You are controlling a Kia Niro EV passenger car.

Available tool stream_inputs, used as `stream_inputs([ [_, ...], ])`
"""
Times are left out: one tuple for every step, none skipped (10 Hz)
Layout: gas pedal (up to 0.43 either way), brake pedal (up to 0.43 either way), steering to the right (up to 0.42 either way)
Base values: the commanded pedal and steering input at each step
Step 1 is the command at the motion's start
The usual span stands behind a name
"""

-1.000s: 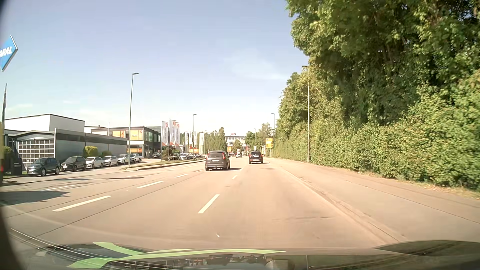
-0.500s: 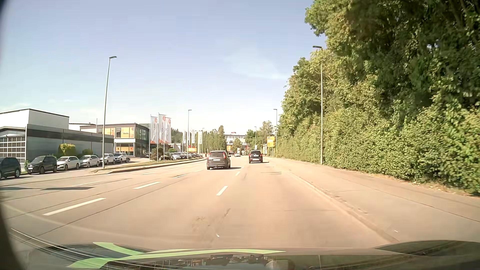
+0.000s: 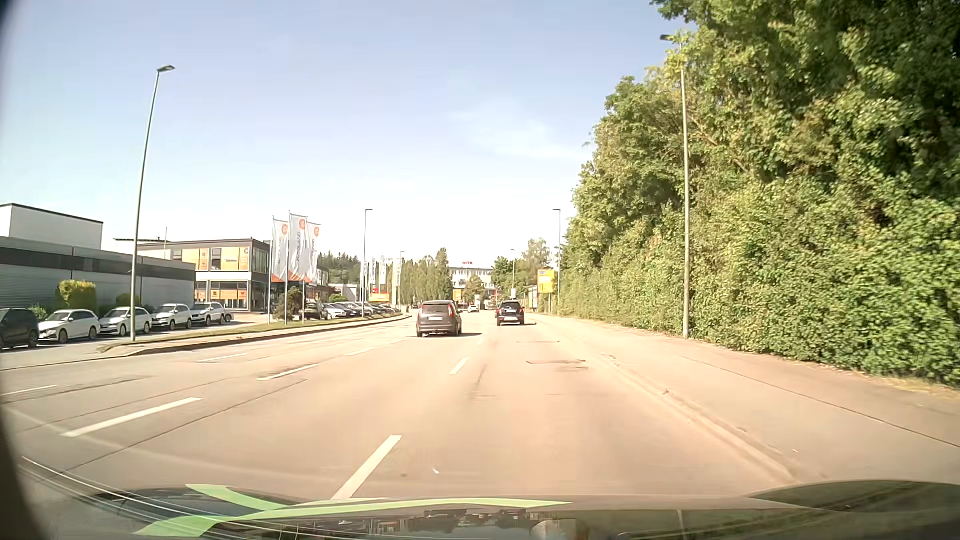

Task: Follow the waypoints while adhering to traffic rules and regulations

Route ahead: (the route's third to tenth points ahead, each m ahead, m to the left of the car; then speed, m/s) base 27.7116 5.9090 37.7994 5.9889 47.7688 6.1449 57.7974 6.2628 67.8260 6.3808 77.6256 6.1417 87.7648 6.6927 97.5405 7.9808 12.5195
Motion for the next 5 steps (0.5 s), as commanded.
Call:
stream_inputs([
  [0.039,0.000,-0.004],
  [0.039,0.000,-0.004],
  [0.039,0.000,-0.003],
  [0.039,0.000,-0.003],
  [0.039,0.000,-0.003],
])
